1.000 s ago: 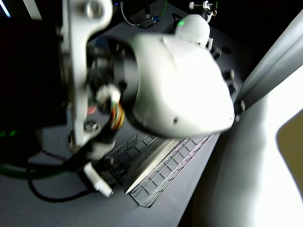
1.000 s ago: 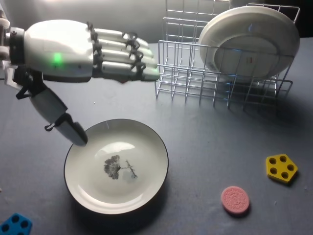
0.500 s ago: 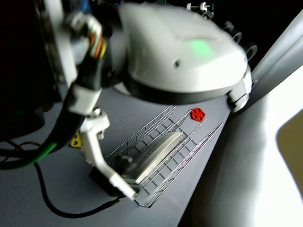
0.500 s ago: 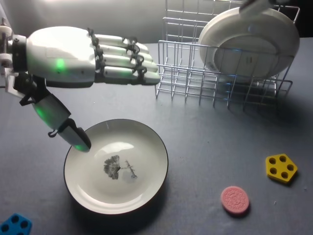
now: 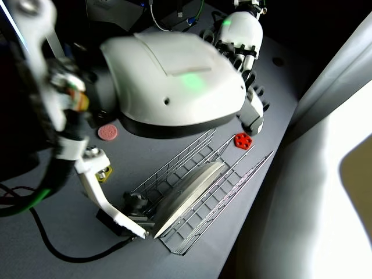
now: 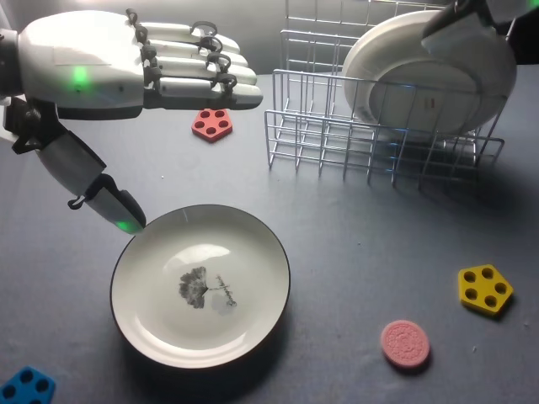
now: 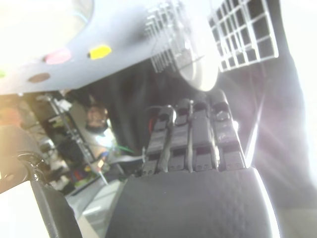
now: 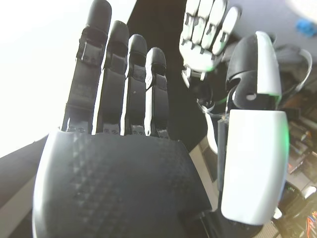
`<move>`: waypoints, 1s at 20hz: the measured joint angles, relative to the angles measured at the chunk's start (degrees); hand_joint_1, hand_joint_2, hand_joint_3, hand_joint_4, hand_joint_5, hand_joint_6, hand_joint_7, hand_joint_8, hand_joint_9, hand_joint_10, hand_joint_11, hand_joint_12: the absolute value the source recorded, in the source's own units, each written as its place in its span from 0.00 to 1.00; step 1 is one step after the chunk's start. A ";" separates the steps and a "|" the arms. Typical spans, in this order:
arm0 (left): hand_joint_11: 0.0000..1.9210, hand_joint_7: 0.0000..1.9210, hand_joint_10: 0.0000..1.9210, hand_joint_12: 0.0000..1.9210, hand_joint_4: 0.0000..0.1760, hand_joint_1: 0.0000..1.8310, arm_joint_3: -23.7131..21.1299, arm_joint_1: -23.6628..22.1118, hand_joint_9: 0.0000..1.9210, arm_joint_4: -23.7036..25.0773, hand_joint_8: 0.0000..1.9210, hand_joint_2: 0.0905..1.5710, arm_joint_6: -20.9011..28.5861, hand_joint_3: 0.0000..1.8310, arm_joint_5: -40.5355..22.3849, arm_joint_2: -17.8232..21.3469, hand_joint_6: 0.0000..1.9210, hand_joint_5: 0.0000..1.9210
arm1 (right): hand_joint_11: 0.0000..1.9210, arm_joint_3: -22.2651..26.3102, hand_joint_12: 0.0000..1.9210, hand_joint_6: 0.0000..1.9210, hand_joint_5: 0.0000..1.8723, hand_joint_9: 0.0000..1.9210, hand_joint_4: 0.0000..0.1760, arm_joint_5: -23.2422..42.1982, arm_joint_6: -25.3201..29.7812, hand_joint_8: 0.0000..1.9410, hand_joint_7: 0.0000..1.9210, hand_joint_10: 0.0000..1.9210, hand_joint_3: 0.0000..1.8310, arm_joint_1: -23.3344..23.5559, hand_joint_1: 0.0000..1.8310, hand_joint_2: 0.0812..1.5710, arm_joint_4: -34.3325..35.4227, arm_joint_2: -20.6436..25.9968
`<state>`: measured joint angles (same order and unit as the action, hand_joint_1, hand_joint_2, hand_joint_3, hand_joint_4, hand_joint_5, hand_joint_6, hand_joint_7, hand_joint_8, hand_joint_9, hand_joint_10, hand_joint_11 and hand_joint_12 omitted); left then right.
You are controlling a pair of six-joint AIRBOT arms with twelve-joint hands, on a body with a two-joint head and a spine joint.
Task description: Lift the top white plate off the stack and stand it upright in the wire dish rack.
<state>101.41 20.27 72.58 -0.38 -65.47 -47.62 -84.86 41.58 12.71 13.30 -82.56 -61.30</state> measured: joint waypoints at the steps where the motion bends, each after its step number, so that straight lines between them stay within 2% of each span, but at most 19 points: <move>1: 0.00 0.02 0.00 0.11 0.00 0.21 -0.20 -0.11 0.03 0.37 0.00 0.46 0.09 0.00 -0.13 0.15 0.00 0.01 | 0.34 0.55 0.12 0.00 0.25 0.30 0.04 0.74 0.00 0.00 0.25 0.00 0.00 -0.50 0.53 0.59 0.59 0.63; 2: 0.01 0.03 0.00 0.11 0.00 0.20 -0.81 -0.11 0.03 0.55 0.00 0.46 0.07 0.00 0.09 0.52 0.00 0.01 | 0.33 1.05 0.12 0.00 0.25 0.30 0.10 1.77 -0.09 0.00 0.25 0.00 0.00 -0.79 0.52 0.59 1.75 1.42; 3: 0.00 0.02 0.00 0.11 0.00 0.20 -0.85 -0.20 0.03 1.01 0.00 0.47 0.04 0.00 -0.02 0.52 0.00 0.00 | 0.32 1.84 0.11 0.00 0.24 0.30 0.06 2.32 -0.04 0.01 0.26 0.00 0.00 -1.07 0.52 0.60 2.75 2.34; 9: 0.00 0.02 0.00 0.12 0.00 0.20 -2.29 -0.61 0.03 1.70 0.00 0.47 0.09 0.00 -0.07 0.87 0.00 0.00 | 0.31 5.31 0.11 0.00 0.24 0.30 0.03 4.63 -0.13 0.00 0.25 0.00 0.00 -3.58 0.50 0.60 6.29 6.86; 12: 0.01 0.03 0.00 0.12 0.00 0.21 -3.58 -0.66 0.04 1.79 0.00 0.46 0.07 0.00 0.42 1.38 0.00 0.01 | 0.31 5.90 0.11 0.00 0.23 0.29 0.11 6.54 -0.22 0.00 0.23 0.00 0.00 -5.55 0.51 0.60 7.23 7.78; 14: 0.01 0.03 0.00 0.12 0.00 0.22 -3.69 -0.76 0.03 1.75 0.00 0.46 0.11 0.00 0.04 1.46 0.00 0.01 | 0.31 5.90 0.11 0.00 0.23 0.30 0.07 6.62 -1.97 0.00 0.24 0.00 0.00 -6.47 0.50 0.60 6.95 7.91; 15: 0.00 0.02 0.00 0.11 0.00 0.21 -3.67 -0.76 0.03 1.77 0.00 0.47 0.09 0.00 0.07 1.46 0.00 0.00 | 0.30 6.23 0.10 0.00 0.22 0.29 0.11 6.67 -3.41 0.00 0.24 0.00 0.00 -6.49 0.49 0.61 6.73 8.13; 16: 0.00 0.02 0.00 0.11 0.00 0.21 -3.69 -0.76 0.02 1.88 0.00 0.47 0.07 0.00 0.09 1.46 0.00 0.00 | 0.31 6.49 0.10 0.00 0.22 0.29 0.10 6.82 -4.87 0.00 0.23 0.00 0.00 -6.49 0.49 0.61 6.99 8.33; 18: 0.01 0.04 0.01 0.12 0.00 0.22 -3.69 -0.76 0.04 1.88 0.01 0.46 0.09 0.00 0.04 1.53 0.00 0.01 | 0.32 7.06 0.10 0.01 0.23 0.30 0.00 6.97 -5.53 0.00 0.23 0.00 0.00 -6.49 0.50 0.61 7.48 8.48; 20: 0.01 0.03 0.00 0.12 0.00 0.21 -4.11 -0.83 0.04 1.84 0.00 0.46 0.11 0.00 -0.07 2.08 0.00 0.01 | 0.33 7.82 0.10 0.00 0.23 0.30 0.03 7.06 -5.57 0.00 0.24 0.00 0.00 -6.84 0.49 0.61 7.48 8.59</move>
<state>97.30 19.44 74.41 -0.27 -65.54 -45.54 -77.03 48.64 7.14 6.46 -75.09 -52.71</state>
